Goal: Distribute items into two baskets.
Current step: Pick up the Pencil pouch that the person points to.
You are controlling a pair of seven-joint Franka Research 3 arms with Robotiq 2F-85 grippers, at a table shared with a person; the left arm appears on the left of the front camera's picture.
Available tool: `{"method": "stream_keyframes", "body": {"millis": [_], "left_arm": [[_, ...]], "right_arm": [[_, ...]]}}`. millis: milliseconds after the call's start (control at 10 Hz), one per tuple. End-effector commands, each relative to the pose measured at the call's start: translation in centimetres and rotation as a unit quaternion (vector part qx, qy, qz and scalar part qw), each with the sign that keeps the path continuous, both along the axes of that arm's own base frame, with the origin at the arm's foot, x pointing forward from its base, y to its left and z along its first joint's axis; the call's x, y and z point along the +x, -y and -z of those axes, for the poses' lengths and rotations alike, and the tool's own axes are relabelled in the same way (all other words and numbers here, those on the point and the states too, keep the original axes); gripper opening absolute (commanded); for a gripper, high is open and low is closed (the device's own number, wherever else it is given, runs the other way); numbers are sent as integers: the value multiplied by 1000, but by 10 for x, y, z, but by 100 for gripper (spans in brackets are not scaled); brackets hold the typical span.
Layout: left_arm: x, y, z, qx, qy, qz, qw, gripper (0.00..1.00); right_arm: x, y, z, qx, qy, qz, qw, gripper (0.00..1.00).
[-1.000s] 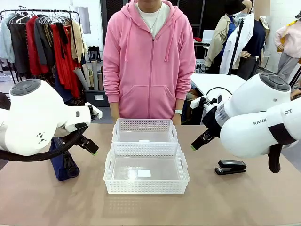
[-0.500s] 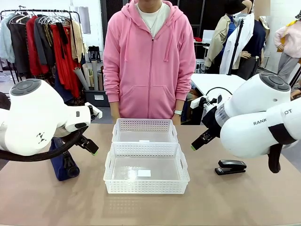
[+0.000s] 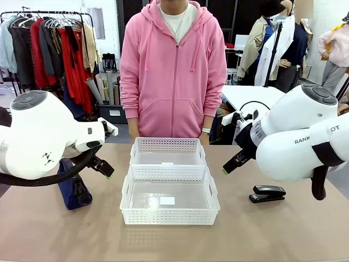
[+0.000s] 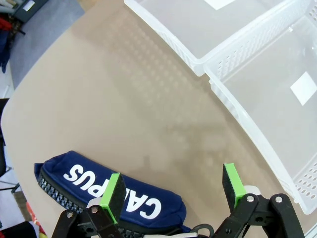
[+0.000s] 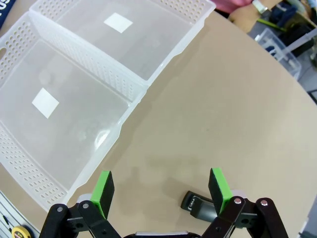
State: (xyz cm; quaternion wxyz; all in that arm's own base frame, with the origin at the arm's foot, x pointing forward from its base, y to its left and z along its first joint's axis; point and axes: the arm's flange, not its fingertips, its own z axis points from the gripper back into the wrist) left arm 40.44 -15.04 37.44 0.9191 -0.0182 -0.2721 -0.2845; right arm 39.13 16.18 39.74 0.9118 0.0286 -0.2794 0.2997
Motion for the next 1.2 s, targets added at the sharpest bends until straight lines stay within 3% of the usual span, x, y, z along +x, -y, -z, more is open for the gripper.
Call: {"method": "stream_keyframes", "body": {"millis": [0,200,600,800,1100], "left_arm": [[3,-10,-13,-19,-8,6,1000,100],[3,-23,-33,-38,-18,9,999,100],[7,-82,-82,-70,-73,55,993,100],[8,-130,-106,-114,-63,29,991,100],[-7,-197,-141,-190,-20,-6,981,100]], "right_arm": [[3,8,-15,21,-14,0,1000,100],[3,17,-30,46,-11,0,999,100],[11,59,-73,103,-26,2,994,100],[20,99,-96,139,-43,-13,989,100],[21,170,-120,199,-40,14,979,100]]}}
